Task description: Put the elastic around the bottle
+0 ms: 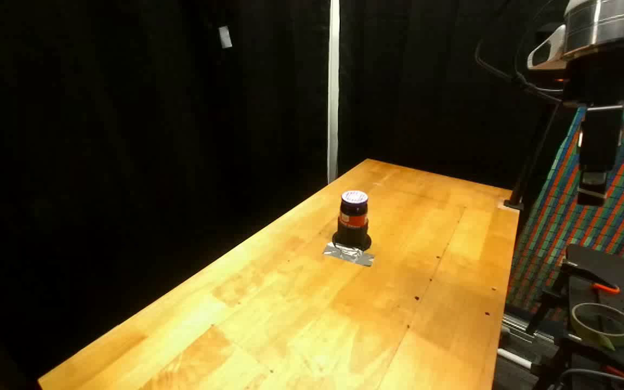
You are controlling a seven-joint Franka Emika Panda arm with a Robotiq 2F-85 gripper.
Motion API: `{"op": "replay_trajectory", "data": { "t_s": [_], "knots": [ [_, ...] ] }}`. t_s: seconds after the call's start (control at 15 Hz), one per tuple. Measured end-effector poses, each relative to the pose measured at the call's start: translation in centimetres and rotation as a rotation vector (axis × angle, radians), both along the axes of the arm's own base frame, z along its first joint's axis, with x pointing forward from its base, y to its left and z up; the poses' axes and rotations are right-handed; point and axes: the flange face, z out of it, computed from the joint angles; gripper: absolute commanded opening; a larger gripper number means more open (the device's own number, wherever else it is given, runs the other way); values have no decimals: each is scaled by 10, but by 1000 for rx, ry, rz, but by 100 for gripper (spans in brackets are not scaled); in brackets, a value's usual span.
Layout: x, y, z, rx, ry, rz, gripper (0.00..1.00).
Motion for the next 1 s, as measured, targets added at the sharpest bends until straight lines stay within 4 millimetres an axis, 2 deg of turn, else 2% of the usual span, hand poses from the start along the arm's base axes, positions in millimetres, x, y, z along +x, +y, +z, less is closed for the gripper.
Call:
{"op": "replay_trajectory", "data": {
  "t_s": [0.4, 0.53, 0.8, 1.0],
  "knots": [
    [0, 0, 1, 0, -1, 0, 100],
    [4, 3, -7, -24, 6, 12, 100],
    [52, 21, -31, -138, 3, 23, 100],
    [109, 24, -43, -235, -6, -34, 100]
  ]
}}
